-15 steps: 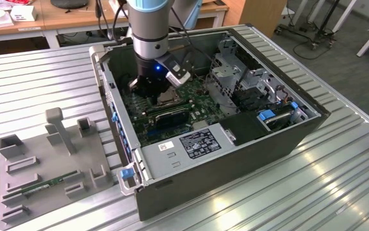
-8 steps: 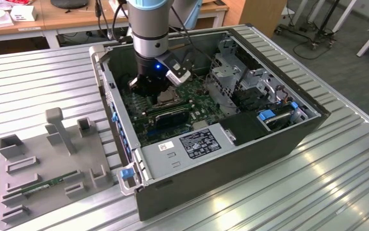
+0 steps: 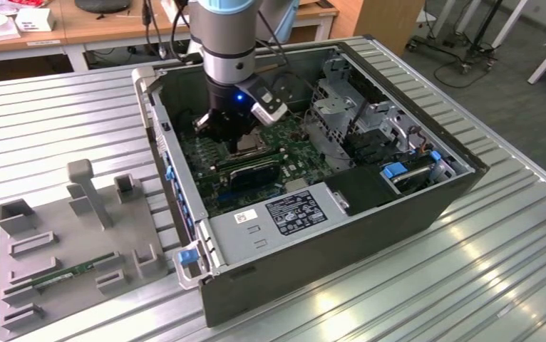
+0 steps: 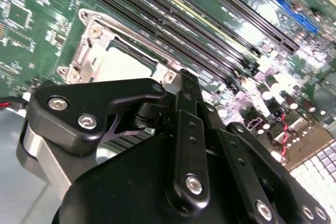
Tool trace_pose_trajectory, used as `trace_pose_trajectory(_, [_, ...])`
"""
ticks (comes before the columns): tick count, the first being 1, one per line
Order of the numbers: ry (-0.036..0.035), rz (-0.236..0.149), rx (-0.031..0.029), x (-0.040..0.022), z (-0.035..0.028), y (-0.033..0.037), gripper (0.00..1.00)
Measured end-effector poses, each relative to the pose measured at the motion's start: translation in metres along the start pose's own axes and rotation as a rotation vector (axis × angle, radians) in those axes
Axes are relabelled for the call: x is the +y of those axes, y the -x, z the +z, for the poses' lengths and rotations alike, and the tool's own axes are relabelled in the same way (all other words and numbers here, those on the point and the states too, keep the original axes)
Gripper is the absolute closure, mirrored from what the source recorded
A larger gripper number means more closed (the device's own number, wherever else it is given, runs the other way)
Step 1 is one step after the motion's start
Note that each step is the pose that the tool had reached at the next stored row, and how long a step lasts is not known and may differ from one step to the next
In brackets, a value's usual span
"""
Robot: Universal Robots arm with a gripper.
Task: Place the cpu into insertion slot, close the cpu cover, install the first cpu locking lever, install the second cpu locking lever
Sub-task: 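Install the second cpu locking lever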
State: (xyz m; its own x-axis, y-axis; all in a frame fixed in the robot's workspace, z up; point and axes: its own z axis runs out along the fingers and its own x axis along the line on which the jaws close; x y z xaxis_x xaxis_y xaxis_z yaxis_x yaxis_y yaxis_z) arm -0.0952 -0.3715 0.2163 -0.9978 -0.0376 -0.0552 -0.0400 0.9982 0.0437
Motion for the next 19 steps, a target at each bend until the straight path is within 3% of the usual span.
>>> trace_pose_trajectory(11, [0.0000,0.000,0.0000,-0.0004,0.0014,0.0261,0.89])
trace_pose_trajectory(19, [0.0015,0.000,-0.0001,0.0084,0.0020,0.0292,0.89])
